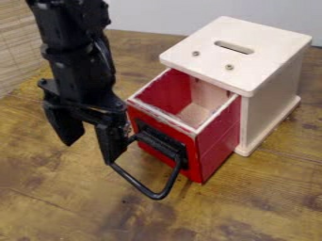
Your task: Close the drawer
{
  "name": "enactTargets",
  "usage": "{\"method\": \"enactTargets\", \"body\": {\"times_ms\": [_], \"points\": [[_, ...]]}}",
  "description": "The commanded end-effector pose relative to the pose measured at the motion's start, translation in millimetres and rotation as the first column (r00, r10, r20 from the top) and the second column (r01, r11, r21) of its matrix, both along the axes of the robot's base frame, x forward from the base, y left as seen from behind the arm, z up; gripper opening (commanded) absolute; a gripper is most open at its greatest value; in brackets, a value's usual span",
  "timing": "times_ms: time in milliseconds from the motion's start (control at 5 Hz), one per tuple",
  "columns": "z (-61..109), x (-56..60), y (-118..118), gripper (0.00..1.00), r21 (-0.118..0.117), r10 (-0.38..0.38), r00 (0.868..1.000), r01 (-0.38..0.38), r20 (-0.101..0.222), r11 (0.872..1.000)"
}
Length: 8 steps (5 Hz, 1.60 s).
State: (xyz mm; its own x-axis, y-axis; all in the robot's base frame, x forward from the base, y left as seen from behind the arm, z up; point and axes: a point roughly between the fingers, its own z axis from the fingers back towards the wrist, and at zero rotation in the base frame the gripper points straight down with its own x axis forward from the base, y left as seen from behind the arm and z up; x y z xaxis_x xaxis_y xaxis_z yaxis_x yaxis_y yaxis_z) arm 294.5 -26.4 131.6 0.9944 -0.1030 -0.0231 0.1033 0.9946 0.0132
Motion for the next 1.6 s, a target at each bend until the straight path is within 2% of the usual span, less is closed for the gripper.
{"method": "enactTargets", "body": {"times_ms": [0, 200, 400, 600, 800, 1000, 1400], "points": [[25.3, -4.0, -4, 1.00, -0.007, -0.008, 0.998, 0.009, 0.062, 1.000], [16.8, -3.4, -11, 1.00, -0.011, -0.020, 0.998, 0.021, 0.058, 1.000], [-0.7, -3.3, -25, 1.00, -0.004, -0.042, 0.998, 0.042, 0.050, 0.999], [-22.1, -7.7, -33, 1.00, 0.006, -0.062, 0.997, 0.062, 0.037, 0.998], [-44.8, -11.0, -37, 1.00, 0.027, -0.074, 0.997, 0.073, 0.019, 0.997], [-52.5, -8.2, -41, 1.00, 0.042, -0.048, 0.999, 0.047, 0.007, 0.998], [-71.2, 5.0, -45, 1.00, 0.046, -0.078, 0.997, 0.077, 0.013, 0.996]]}}
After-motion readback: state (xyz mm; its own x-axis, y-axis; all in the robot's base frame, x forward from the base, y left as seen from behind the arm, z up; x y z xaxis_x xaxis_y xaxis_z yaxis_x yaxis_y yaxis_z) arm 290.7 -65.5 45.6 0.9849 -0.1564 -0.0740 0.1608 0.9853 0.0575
